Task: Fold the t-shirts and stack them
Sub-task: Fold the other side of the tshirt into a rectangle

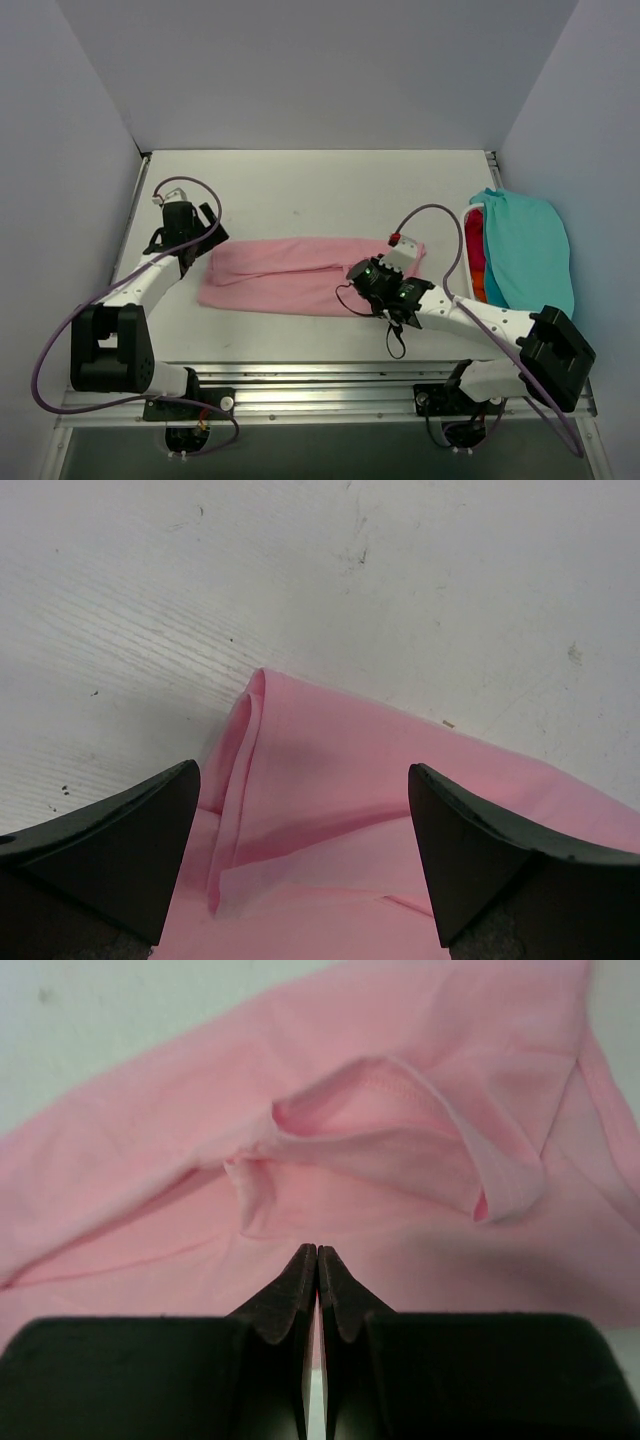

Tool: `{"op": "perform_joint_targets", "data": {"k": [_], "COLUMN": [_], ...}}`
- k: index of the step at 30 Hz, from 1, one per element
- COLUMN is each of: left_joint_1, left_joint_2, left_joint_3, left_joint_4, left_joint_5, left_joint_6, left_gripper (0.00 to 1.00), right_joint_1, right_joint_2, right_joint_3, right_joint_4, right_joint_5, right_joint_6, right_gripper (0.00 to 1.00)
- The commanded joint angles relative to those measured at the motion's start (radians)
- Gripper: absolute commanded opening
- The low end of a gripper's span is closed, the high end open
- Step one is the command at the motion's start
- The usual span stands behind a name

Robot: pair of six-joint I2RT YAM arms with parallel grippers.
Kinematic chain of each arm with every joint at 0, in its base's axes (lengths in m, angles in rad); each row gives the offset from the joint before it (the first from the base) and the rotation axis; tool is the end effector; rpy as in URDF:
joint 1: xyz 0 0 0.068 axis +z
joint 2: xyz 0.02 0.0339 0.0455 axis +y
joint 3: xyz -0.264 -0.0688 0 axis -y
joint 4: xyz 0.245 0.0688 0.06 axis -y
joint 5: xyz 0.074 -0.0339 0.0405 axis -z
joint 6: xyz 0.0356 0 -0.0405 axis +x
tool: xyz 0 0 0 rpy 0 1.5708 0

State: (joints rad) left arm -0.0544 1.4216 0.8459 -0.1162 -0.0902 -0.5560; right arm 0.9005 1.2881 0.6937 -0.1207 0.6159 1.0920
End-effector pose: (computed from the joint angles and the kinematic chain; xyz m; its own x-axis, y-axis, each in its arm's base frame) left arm 0.3029 -0.0133 0.2217 -0.5331 -0.4974 -0.6844 -0.3491 0.8662 -0.3576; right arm 0.1781 0.1916 0.2120 -0.5149 0.5167 -0.6840 0.1917 0.8471 0.4956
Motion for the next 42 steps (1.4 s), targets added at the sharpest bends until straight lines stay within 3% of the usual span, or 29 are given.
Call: {"op": "perform_joint_targets", "data": {"k": [1, 4, 8, 17, 24, 35, 42], "left_joint_1": [-0.001, 0.001, 0.001, 0.001, 0.002, 0.001, 0.001], "left_joint_2": [-0.006, -0.009, -0.009, -0.006, 0.008, 0.017, 0.033], "left_joint_3": [-0.011, -0.016, -0.022, -0.034, -0.038, -0.041, -0.039], "left_joint_4": [0.055, 0.058, 0.069, 0.082, 0.096, 0.099, 0.136], "left_joint_5": [0.015, 0.017, 0.024, 0.029, 0.032, 0.035, 0.037], "left_joint_6": [0.011, 0.011, 0.011, 0.013, 0.013, 0.011, 0.011], "left_gripper": [0.94, 0.94, 0.94, 0.94, 0.94, 0.94, 0.94], "right_joint_1": [-0.108, -0.224, -0.285, -0.304, -0.287, -0.032, 0.253], "right_joint_2": [-0.024, 0.011, 0.147, 0.355, 0.324, 0.159, 0.070], "right_joint_3": [0.084, 0.095, 0.125, 0.129, 0.077, -0.052, -0.126], "right_joint_4": [-0.005, 0.059, 0.142, 0.288, 0.285, 0.161, 0.041], "right_joint_5": [0.108, 0.022, -0.005, -0.113, -0.156, -0.156, -0.065], "right_joint_6": [-0.053, -0.127, -0.165, -0.188, -0.165, -0.003, 0.207], "right_gripper": [0.00, 0.00, 0.00, 0.00, 0.00, 0.00, 0.00]}}
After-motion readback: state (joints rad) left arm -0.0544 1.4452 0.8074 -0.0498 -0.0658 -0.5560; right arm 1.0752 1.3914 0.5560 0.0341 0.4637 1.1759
